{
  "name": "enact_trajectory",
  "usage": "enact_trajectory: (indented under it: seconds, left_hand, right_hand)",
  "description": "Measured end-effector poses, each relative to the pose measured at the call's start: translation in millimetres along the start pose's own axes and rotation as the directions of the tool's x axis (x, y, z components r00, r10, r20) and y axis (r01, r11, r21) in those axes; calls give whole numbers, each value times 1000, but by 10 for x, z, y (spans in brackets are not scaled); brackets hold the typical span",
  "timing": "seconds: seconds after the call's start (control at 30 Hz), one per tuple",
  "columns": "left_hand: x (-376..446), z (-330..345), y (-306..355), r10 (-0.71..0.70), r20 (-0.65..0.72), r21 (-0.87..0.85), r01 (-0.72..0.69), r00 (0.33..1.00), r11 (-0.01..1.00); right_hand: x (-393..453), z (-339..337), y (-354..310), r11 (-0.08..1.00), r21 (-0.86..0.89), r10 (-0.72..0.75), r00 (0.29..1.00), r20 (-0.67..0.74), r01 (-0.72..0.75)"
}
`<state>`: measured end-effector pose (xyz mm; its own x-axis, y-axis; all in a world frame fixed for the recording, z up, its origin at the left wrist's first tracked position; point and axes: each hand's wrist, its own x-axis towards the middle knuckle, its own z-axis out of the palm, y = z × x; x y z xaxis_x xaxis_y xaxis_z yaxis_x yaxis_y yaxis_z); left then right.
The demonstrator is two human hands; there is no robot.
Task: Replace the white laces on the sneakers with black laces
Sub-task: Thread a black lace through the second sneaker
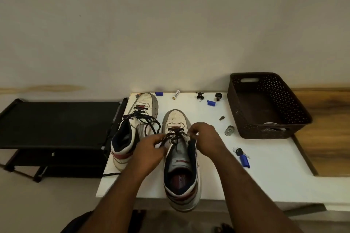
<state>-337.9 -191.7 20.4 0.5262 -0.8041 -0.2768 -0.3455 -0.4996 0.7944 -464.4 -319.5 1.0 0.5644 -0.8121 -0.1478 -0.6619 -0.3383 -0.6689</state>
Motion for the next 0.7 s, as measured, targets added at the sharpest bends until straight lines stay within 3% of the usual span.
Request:
enact_trajectory:
  seconds: [0.07, 0.13, 0.17, 0.23, 0.27, 0.33, 0.4, 0.6, 0.63, 0.67, 0.7]
  left_hand:
    - [104, 19, -17, -82, 122, 100, 70, 989, 993]
    - [199, 11, -29, -122, 112, 92, 112, 986, 989]
    - [246, 5, -36, -124, 94, 98, 115, 988, 988]
    - [330, -1, -31, -126, 71, 130, 116, 990, 985]
    - [361, -11, -35, -124, 58, 139, 115, 991, 984]
    - [409, -27, -46, -107, 15, 146, 104, 994, 984]
    - [422, -42, -25, -87, -43, 182, 94, 995, 979]
    - [271, -46, 104, -80, -138, 298, 118, 987, 947]
    - [228, -43, 135, -70, -163, 316, 119, 984, 941]
    - [182, -42, 165, -64, -190, 326, 124, 980, 937]
    - [148, -41, 187, -45, -219, 334, 118, 975, 935]
  right_hand:
    - [64, -5, -1, 998, 58, 20, 998, -55, -17]
    - [55, -33, -73, 941, 325, 117, 991, -63, -90]
    - [46, -67, -121, 843, 524, 164, 986, -33, -122]
    - [47, -188, -221, 494, 857, 213, 976, 47, -149]
    - [41, -253, -250, 316, 941, 216, 975, 55, -122]
    - [31, -384, -268, 35, 999, 248, 969, -1, -8]
    - [6, -513, -247, -107, 985, 304, 947, -98, 136]
    - [-144, -814, -118, 32, 957, 301, 910, -284, 289]
    - [-169, -835, -98, 120, 948, 273, 908, -317, 295]
    - [-195, -834, -76, 321, 907, 226, 908, -354, 274]
    - [-207, -816, -28, 598, 768, 159, 906, -392, 227]
